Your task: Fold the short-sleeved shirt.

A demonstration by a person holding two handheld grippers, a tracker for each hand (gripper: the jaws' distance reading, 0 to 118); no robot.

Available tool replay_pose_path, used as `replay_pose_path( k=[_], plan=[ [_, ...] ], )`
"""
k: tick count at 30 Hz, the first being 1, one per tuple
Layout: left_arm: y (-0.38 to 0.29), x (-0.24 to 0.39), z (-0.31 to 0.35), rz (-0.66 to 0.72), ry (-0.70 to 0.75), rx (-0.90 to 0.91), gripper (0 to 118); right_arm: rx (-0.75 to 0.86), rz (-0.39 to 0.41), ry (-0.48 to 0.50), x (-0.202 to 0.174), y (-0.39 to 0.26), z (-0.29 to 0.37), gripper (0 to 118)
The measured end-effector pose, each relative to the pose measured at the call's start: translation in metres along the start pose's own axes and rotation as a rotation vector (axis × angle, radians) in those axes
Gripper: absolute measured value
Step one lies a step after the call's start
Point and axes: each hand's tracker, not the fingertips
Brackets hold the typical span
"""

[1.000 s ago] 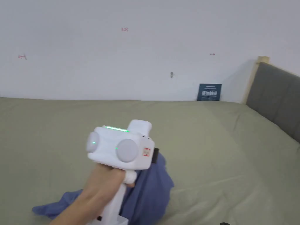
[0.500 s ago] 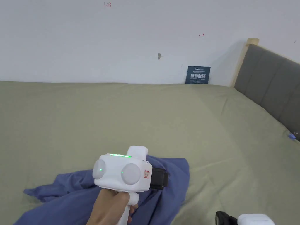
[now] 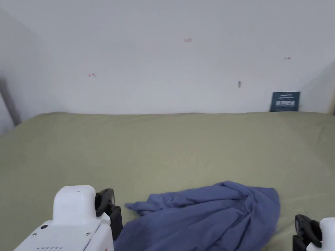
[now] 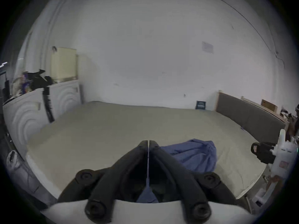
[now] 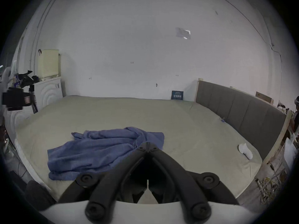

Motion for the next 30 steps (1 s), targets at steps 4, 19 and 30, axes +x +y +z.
replay_pose_path(
  k=[4, 19, 30],
  plan=[
    [-0.005, -0.032, 0.017, -0.037, 0.1, 0.007, 0, 0.017, -0.006, 0.029, -0.015, -0.002, 0.01, 1],
    [-0.078, -0.095, -0.149, 0.085, 0.038, -0.542, 0, -0.054, 0.034, 0.11, -0.05, -0.012, -0.023, 1],
    [-0.143, -0.078, -0.242, -0.034, 0.129, -0.843, 107, -0.17, 0.054, 0.119, -0.049, -0.034, -0.054, 1]
  ],
)
